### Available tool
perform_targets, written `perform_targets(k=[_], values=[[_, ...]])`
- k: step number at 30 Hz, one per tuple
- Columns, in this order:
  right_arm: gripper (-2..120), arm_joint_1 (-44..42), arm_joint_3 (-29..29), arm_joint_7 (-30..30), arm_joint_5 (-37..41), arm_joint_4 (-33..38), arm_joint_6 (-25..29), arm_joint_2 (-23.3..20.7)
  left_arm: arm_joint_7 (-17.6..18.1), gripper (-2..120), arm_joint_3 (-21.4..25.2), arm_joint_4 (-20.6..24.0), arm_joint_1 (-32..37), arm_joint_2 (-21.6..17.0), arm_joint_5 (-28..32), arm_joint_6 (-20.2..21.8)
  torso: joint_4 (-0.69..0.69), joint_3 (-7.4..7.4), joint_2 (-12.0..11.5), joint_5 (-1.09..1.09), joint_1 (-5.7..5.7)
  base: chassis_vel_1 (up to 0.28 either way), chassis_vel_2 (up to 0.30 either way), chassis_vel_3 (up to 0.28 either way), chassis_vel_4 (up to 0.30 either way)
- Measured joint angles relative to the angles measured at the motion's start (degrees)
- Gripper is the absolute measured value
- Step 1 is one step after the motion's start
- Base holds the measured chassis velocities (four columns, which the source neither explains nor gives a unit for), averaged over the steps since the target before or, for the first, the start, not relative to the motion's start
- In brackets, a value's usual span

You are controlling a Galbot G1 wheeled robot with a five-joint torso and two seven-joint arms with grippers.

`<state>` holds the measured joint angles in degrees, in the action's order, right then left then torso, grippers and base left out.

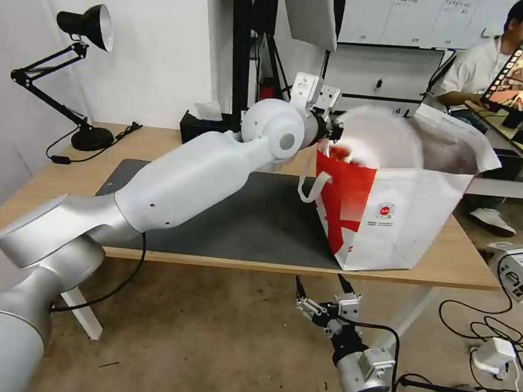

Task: Pick up the trash from the table and place it into the takeout bag.

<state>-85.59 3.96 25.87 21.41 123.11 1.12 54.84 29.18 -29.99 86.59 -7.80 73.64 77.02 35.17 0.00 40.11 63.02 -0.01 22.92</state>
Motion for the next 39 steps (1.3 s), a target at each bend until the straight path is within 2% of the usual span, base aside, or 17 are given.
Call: perform_targets(k=[1, 2, 5, 7, 8, 9, 11, 13, 14, 17, 22, 25, 28, 32, 35, 39], values=[[100, 0.0, 0.0, 0.0, 0.0, 0.0, 0.0, 0.0, 0.0, 30, 0.0, 0.0, 0.0, 0.0, 0.0, 0.0, 0.0, 0.0, 0.0, 0.0, 0.0, 0.0, 0.0, 0.0, 0.0], [100, 0.0, 0.0, 0.0, 0.0, 0.0, 0.0, 0.0, 0.8, 38, 0.3, 0.42, 0.42, 0.0, 0.23, 0.0, 0.0, 0.0, 0.0, 0.0, 0.0, 0.0, 0.0, 0.0, 0.0], [100, 0.0, 0.0, 0.0, 0.0, 0.0, 0.0, 0.0, 1.77, 46, 0.67, 1.11, 0.97, -0.25, 0.52, -0.03, -0.01, 0.0, 0.0, 0.0, 0.0, 0.0, 0.0, 0.0, 0.0], [100, 0.0, 0.0, 0.0, 0.0, 0.0, 0.0, 0.0, 1.77, 46, 0.67, 1.11, 0.97, -0.25, 0.52, -0.03, -0.01, 0.0, 0.0, 0.0, 0.0, 0.0, 0.0, 0.0, 0.0], [100, 0.0, 0.0, 0.0, 0.0, 0.0, 0.0, 0.0, 2.06, 58, 1.03, 2.07, 1.56, -1.26, 0.53, -0.57, -0.01, 0.0, 0.0, 0.0, 0.0, 0.0, 0.0, 0.0, 0.0], [100, 0.0, 0.0, 0.0, 0.0, 0.0, 0.0, 0.0, 2.07, 64, 1.29, 2.47, 1.91, -1.96, 0.45, -1.27, -0.01, 0.0, 0.0, 0.0, 0.0, 0.0, 0.0, 0.0, 0.0], [100, 0.0, 0.0, 0.0, 0.0, 0.0, 0.0, 0.0, 2.07, 67, 1.4, 2.63, 2.13, -2.3, 0.38, -1.83, 0.0, 0.0, 0.0, 0.0, 0.0, 0.0, 0.0, 0.0, 0.0], [100, 0.0, 0.0, 0.0, 0.0, 0.0, 0.0, 0.0, 2.07, 78, 2.04, 3.41, 3.28, -3.84, -0.06, -4.41, 0.0, 0.0, 0.0, 0.0, 0.0, 0.0, 0.0, 0.0, 0.0], [100, 0.0, 0.0, 0.0, 0.0, 0.0, 0.0, 0.0, 2.07, 78, 2.04, 3.41, 3.28, -3.84, -0.06, -4.41, 0.0, 0.0, 0.0, 0.0, 0.0, 0.0, 0.0, 0.0, 0.0], [100, 0.0, 0.0, 0.0, 0.0, 0.0, 0.0, 0.0, 1.83, 94, 3.05, 4.63, 5.77, -5.47, -1.8, -9.06, 0.0, 0.0, 0.0, 0.0, 0.0, 0.0, 0.0, 0.0, 0.0], [100, 0.0, 0.0, 0.0, 0.0, 0.0, 0.0, 0.0, 0.45, 99, 4.76, 6.25, 8.65, -6.68, -2.57, -12.48, -0.01, 0.0, 0.0, 0.0, 0.0, 0.0, 0.0, 0.0, 0.0], [100, 0.0, 0.0, 0.0, 0.0, 0.0, 0.0, 0.0, -3.4, 100, 6.16, 8.08, 12.01, -9.22, -5.87, -16.58, 0.0, 0.0, 0.0, 0.0, 0.0, 0.0, 0.0, 0.0, 0.0], [100, 0.0, 0.0, 0.0, 0.0, 0.0, 0.0, 0.0, -4.45, 100, 7.36, 9.5, 14.48, -11.38, -8.16, -18.36, -0.01, 0.0, 0.01, 0.0, 0.0, 0.0, 0.0, 0.0, 0.0], [100, 0.0, 0.0, 0.0, 0.0, 0.0, 0.0, 0.0, -4.86, 100, 9.39, 11.1, 17.02, -13.38, -8.87, -19.08, 0.0, 0.0, 0.01, -0.01, 0.0, 0.0, 0.0, 0.0, 0.0], [100, 0.0, 0.0, 0.0, 0.0, 0.0, 0.0, 0.0, -6.48, 100, 12.34, 13.16, 20.66, -16.82, -10.29, -20.13, 0.01, 0.0, 0.01, 0.0, 0.0, 0.0, 0.0, 0.0, 0.0], [100, 0.0, 0.0, 0.0, 0.0, 0.0, 0.0, 0.0, -8.2, 100, 14.11, 13.94, 23.31, -19.23, -12.26, -21.42, 0.0, 0.0, 0.01, -0.01, 0.0, 0.0, 0.0, 0.0, 0.0]])
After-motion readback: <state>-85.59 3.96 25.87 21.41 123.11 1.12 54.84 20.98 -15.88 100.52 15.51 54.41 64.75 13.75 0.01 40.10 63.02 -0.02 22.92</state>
